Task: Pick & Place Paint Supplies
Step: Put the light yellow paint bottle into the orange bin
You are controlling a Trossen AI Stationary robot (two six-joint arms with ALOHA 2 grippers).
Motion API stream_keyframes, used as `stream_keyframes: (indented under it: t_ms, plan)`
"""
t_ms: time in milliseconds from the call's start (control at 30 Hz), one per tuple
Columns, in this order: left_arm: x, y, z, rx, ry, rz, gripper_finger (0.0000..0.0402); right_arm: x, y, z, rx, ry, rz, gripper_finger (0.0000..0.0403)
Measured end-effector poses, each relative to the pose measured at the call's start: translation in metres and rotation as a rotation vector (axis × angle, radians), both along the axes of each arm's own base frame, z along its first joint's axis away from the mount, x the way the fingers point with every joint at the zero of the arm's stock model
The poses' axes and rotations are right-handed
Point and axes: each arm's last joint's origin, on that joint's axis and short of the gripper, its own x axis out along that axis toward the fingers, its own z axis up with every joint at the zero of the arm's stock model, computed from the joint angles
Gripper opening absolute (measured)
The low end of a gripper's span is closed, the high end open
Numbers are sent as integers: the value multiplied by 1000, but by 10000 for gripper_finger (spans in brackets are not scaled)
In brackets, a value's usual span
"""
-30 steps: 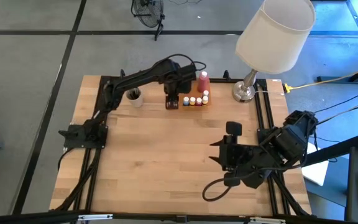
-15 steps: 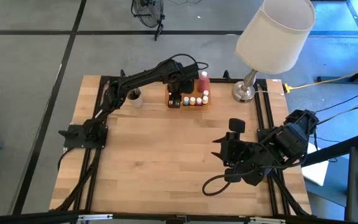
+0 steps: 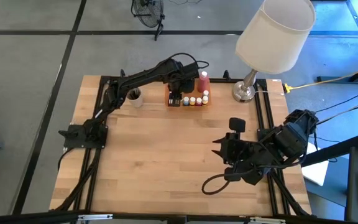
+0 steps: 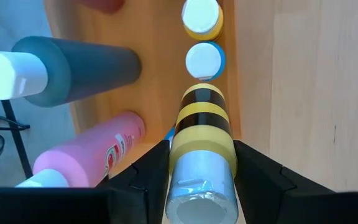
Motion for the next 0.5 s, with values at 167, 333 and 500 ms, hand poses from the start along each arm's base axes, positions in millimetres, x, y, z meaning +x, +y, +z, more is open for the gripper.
stream_keyframes:
  t_ms: [167,333,500]
  plan:
    - [3,2,-8,-7,18,1,147,1,-1,0,-1,0,-3,128]
    - [10,5,-28,-21,68,2,147,1,-2,0,-2,1,-5,128]
    - [15,7,-39,-28,84,0,147,1,-2,0,-3,1,-5,128]
